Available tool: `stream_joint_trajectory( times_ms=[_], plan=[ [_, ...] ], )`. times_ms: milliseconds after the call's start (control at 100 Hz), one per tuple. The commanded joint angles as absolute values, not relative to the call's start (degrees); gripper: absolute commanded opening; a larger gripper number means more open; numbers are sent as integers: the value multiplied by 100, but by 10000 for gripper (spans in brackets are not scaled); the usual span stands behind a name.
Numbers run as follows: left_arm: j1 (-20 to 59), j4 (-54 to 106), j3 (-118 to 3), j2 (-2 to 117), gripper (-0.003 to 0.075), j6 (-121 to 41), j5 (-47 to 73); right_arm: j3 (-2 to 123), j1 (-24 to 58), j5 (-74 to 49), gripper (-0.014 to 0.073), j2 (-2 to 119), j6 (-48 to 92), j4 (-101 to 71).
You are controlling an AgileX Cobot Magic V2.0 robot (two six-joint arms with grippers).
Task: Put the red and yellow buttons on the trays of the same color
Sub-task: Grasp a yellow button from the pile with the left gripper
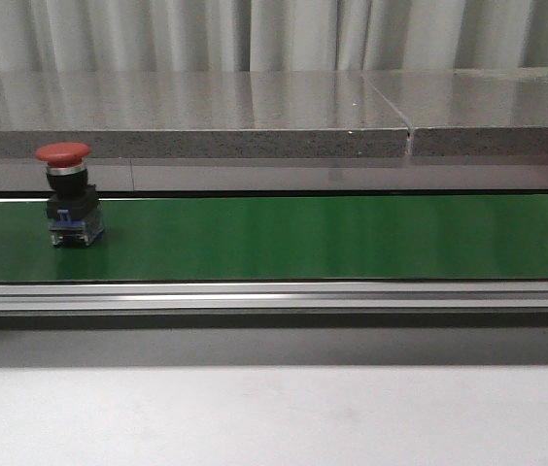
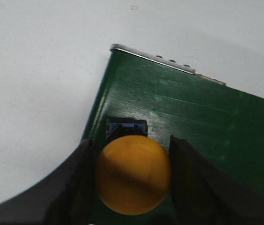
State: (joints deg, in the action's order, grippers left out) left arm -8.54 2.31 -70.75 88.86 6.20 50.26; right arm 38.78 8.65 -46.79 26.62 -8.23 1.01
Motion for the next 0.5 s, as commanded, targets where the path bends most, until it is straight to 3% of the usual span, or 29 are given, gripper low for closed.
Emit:
stream_joint_trajectory(
  times_ms=[0,260,490],
  plan=[
    [-745,258,-7222,8677,133,610,4933,4013,873,-4283,-66,2677,-751,113],
    [-746,293,-7222,8876,172,491,5032,4013,873,-4283,-66,2677,-751,113],
    [-746,426,-7222,8876,513,363,5023,4013,873,-4283,-66,2677,-751,113]
  ],
)
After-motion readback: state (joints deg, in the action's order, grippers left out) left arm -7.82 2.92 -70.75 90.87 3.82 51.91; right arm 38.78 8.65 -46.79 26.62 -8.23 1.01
